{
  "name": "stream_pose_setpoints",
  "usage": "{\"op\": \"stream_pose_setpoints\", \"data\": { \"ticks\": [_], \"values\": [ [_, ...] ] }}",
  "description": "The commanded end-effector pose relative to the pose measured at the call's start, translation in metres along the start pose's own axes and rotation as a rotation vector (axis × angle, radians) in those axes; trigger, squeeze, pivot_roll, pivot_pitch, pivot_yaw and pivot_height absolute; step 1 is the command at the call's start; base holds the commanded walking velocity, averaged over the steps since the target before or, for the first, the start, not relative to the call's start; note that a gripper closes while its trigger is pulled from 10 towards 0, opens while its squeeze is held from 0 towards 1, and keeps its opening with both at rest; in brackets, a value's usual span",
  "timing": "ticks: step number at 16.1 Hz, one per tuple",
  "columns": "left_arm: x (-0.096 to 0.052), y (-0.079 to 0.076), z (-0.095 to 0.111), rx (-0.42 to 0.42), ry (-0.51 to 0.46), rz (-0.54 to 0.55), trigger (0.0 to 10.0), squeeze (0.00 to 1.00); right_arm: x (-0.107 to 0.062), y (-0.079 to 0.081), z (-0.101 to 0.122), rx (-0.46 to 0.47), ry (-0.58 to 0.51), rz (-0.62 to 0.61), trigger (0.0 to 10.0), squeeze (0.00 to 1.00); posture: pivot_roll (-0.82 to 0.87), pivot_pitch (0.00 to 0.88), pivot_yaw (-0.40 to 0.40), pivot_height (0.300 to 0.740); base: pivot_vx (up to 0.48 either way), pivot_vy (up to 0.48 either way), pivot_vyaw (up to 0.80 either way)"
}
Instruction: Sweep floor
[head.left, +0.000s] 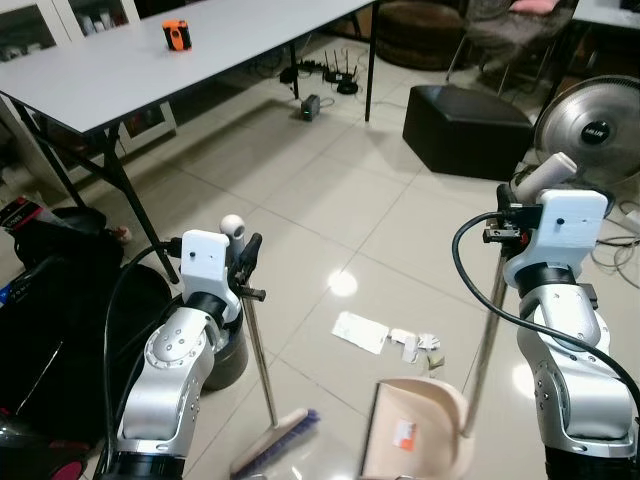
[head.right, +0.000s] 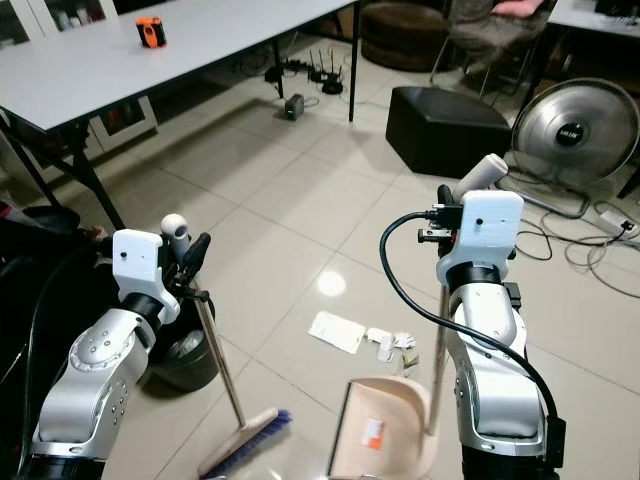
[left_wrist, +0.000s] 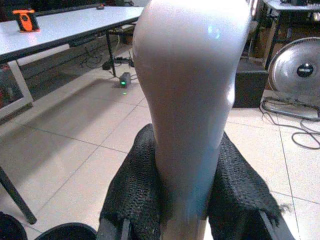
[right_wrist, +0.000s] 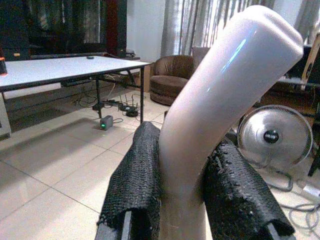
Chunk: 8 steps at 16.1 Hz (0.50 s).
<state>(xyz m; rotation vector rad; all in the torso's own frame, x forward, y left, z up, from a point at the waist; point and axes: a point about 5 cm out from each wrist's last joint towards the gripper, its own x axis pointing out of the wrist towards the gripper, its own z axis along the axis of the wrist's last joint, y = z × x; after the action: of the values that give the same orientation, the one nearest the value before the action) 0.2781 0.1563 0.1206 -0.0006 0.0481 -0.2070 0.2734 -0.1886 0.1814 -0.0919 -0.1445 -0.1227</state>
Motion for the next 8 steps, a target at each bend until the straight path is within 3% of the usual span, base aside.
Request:
{"op": "stream_pose_setpoints", "data": {
  "ticks": [1,8],
  "values": [
    [0.0032,-0.0004,0.0111,0.018,-0.046,-0.006,10.0,0.00,-0.0013,-0.0046,0.0095,0.018,-0.039,-0.025,10.0,0.00,-0.04,0.000,0.028,0.740,0.000,0.000,-0.80],
    [0.0061,0.0000,0.0162,0.014,-0.067,0.004,10.0,0.00,-0.0002,-0.0075,0.0127,0.024,-0.053,-0.046,10.0,0.00,-0.05,0.000,0.032,0.740,0.000,0.000,-0.80]
  ]
}}
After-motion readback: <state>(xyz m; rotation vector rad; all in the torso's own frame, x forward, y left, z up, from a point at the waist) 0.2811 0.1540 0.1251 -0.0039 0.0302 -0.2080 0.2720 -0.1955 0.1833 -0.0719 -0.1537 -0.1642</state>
